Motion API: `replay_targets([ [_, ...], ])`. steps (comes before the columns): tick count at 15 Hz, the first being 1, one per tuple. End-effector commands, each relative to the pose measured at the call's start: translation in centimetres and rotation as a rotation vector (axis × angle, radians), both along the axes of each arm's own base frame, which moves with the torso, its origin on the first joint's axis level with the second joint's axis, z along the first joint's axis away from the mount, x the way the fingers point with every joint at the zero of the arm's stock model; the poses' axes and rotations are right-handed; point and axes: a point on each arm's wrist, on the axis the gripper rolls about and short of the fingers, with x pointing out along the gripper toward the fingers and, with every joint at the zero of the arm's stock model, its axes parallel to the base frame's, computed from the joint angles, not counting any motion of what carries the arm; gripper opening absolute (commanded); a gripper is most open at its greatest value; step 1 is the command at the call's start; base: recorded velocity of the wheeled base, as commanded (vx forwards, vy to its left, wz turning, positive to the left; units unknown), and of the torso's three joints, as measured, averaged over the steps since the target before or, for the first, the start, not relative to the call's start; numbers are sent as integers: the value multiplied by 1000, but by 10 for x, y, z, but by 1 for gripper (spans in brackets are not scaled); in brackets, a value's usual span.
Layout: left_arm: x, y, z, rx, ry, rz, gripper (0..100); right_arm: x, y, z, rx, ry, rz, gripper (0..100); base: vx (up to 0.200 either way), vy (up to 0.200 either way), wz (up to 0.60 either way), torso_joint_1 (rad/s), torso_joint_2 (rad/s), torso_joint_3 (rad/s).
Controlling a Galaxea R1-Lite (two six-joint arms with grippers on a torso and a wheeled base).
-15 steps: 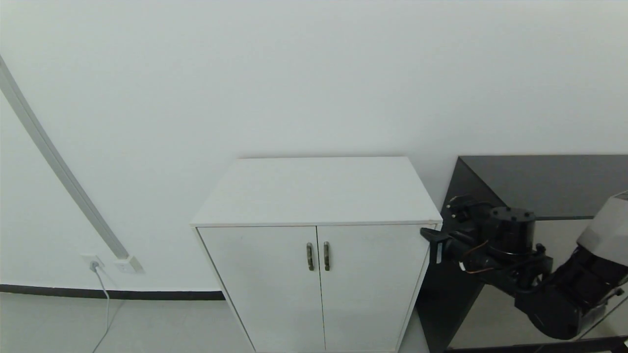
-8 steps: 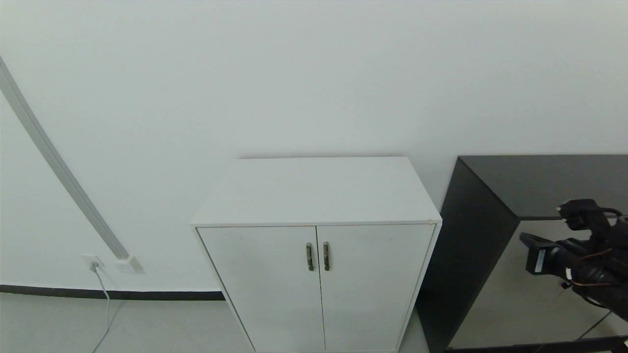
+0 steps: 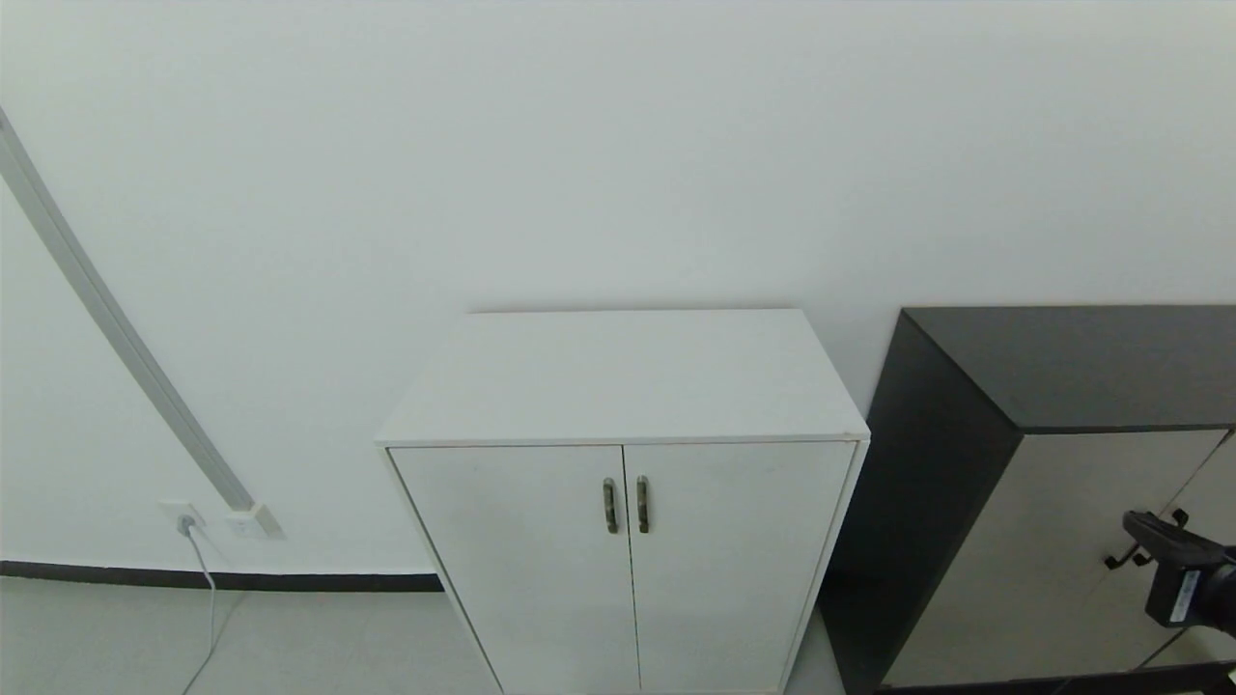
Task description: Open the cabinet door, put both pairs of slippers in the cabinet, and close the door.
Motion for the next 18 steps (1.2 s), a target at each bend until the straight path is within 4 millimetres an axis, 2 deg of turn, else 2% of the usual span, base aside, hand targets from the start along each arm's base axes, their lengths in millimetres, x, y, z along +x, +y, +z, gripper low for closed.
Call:
replay_targets([
  [1,0,0,0,0,2,1,0,-17,2,5,3,-12,24,0,0,0,0,0,0,0],
  [3,0,0,0,-2,0,1,0,-31,4,4,14,27,63,0,0,0,0,0,0,0],
  [9,0,0,0,0,2,1,0,-89,8,-3,25,88,138,0,0,0,0,0,0,0],
  [13,0,0,0,0,0,1,0,-123,11,-15,-9,91,169,0,0,0,0,0,0,0],
  [18,0,0,0,0,0,1,0,-145,13,-28,0,99,207,0,0,0,0,0,0,0],
])
